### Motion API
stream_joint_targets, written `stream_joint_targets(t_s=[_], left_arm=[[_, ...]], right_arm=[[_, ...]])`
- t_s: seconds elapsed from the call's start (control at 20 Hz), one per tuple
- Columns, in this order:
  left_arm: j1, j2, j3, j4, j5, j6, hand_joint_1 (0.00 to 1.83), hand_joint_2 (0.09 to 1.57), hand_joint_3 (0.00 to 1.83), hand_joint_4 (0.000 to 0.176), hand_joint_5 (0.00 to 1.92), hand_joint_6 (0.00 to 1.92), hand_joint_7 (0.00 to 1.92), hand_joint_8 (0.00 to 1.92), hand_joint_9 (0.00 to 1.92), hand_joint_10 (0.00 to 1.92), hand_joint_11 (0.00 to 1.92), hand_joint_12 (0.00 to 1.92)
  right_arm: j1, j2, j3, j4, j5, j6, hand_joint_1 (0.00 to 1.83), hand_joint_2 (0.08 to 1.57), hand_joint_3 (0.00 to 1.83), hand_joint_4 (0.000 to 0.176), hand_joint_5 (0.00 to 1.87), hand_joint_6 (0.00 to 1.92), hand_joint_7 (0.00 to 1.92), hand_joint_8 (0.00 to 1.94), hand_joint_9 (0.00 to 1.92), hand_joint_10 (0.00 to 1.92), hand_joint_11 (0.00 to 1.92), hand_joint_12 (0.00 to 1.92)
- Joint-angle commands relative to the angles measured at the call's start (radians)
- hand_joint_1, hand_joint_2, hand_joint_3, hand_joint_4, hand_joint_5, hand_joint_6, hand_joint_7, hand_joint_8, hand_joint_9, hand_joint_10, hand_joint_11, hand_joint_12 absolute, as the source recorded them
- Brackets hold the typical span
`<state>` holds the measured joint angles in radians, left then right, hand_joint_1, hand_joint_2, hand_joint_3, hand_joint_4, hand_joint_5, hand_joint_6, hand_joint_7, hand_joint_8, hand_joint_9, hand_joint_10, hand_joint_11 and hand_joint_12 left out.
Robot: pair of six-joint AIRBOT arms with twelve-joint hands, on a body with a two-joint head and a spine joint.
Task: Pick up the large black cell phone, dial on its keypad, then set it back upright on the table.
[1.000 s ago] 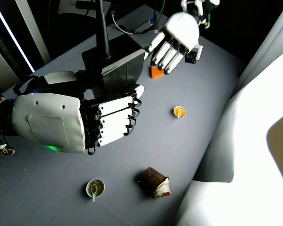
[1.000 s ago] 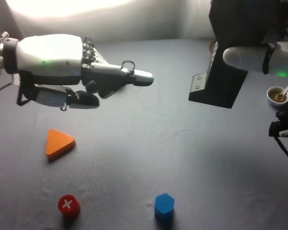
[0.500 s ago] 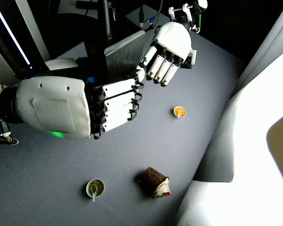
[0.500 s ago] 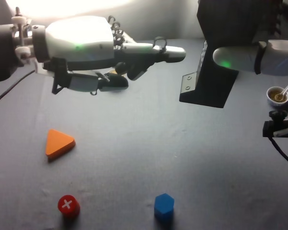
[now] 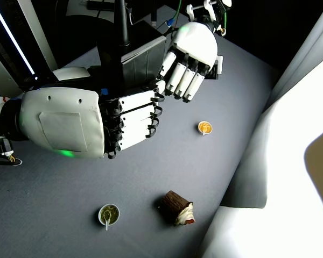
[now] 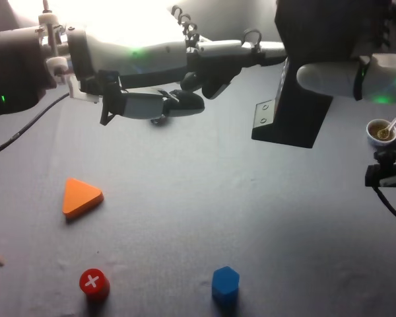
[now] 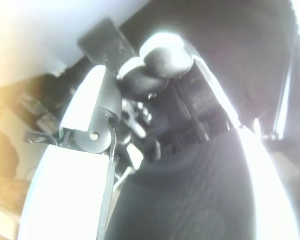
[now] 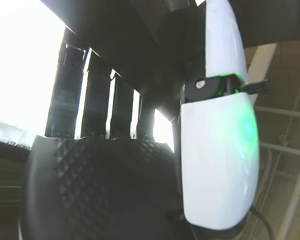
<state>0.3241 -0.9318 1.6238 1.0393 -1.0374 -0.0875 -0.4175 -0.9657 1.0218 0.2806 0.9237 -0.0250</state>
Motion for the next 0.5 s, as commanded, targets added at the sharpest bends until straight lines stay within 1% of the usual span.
stream_joint_targets(t_s=[0.0,0.1,0.15,0.2,0.3,0.4,0.45], left_arm=[[-0.032,-0.002,-0.02,-0.068,-0.082,0.0,1.26,1.36,0.01,0.085,0.02,0.0,0.52,1.77,0.75,1.92,0.81,1.92],[-0.023,0.001,-0.021,-0.068,-0.087,0.0,1.27,1.35,0.01,0.079,0.02,0.0,0.54,1.75,0.73,1.92,0.78,1.92],[-0.014,0.001,-0.007,-0.068,-0.093,0.0,1.27,1.35,0.01,0.082,0.02,0.0,0.53,1.76,0.74,1.92,0.8,1.92],[-0.005,0.001,0.012,-0.068,-0.101,-0.001,1.27,1.35,0.01,0.083,0.04,0.01,0.54,1.74,0.75,1.92,0.8,1.92],[0.009,-0.002,0.076,-0.068,-0.111,-0.005,1.27,1.36,0.01,0.084,0.03,0.0,0.53,1.76,0.74,1.92,0.79,1.92],[0.018,-0.01,0.153,-0.068,-0.118,-0.009,1.26,1.36,0.01,0.078,0.01,0.0,0.52,1.78,0.76,1.92,0.81,1.92],[0.02,-0.014,0.183,-0.068,-0.121,-0.012,1.26,1.36,0.01,0.083,0.02,0.0,0.52,1.78,0.78,1.92,0.82,1.92]], right_arm=[[0.018,0.006,-0.005,-0.017,0.145,0.02,1.36,1.16,0.0,0.0,0.93,0.84,0.78,1.33,0.85,1.37,0.94,1.2],[0.018,0.006,-0.005,-0.016,0.145,0.02,1.37,1.16,0.0,0.0,0.93,0.82,0.81,1.3,0.86,1.36,0.96,1.19],[0.018,0.006,-0.005,-0.016,0.146,0.02,1.36,1.17,0.0,0.0,0.91,0.85,0.78,1.35,0.83,1.41,0.94,1.25],[0.018,0.006,-0.005,-0.016,0.146,0.02,1.36,1.17,0.0,0.0,0.9,0.86,0.79,1.33,0.83,1.41,0.95,1.26],[0.018,0.006,-0.004,-0.015,0.146,0.019,1.36,1.18,0.0,0.0,0.89,0.88,0.77,1.34,0.84,1.42,0.96,1.26],[0.018,0.006,-0.003,-0.015,0.146,0.019,1.36,1.18,0.0,0.0,0.87,0.89,0.78,1.34,0.84,1.43,0.96,1.26],[0.019,0.006,-0.003,-0.015,0.146,0.019,1.36,1.18,0.0,0.0,0.88,0.87,0.78,1.34,0.84,1.43,0.97,1.25]])
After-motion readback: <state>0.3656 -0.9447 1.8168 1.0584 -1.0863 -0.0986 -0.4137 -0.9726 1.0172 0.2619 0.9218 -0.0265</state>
